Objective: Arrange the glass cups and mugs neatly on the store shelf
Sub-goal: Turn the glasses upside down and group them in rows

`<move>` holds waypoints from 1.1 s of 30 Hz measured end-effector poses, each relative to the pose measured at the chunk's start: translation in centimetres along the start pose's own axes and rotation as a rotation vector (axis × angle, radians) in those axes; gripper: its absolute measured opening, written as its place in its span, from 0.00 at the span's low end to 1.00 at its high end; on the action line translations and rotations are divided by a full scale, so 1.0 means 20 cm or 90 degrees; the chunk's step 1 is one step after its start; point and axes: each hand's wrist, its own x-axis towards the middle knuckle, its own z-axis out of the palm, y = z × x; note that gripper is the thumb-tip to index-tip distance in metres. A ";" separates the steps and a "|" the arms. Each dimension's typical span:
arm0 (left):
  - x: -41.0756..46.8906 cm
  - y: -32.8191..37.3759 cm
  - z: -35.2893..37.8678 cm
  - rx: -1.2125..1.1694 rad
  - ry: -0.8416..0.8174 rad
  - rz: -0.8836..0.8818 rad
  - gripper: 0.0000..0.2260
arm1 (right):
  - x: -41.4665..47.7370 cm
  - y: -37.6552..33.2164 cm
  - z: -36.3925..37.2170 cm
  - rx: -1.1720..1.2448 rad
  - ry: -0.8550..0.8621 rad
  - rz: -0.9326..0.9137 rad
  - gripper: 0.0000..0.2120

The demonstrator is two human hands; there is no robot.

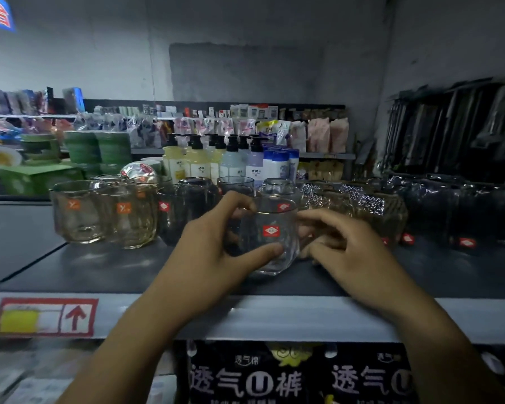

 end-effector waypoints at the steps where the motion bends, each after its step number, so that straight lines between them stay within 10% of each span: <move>1: 0.00 -0.01 0.00 -0.001 0.016 0.001 0.22 | 0.00 0.00 -0.01 0.009 -0.016 -0.006 0.22; 6: -0.01 -0.04 -0.02 -0.074 0.097 -0.023 0.21 | 0.00 -0.03 0.00 0.053 -0.027 -0.017 0.21; 15: -0.08 0.09 -0.07 -0.639 0.100 -0.156 0.17 | 0.00 -0.23 0.22 0.338 0.037 -0.027 0.40; 23: -0.16 -0.12 -0.32 -0.136 0.236 -0.086 0.22 | 0.15 -0.40 0.16 0.001 -0.094 -0.067 0.23; 33: -0.13 -0.19 -0.28 -0.032 0.036 0.105 0.22 | 0.28 -0.40 0.28 -0.246 -0.235 -0.028 0.26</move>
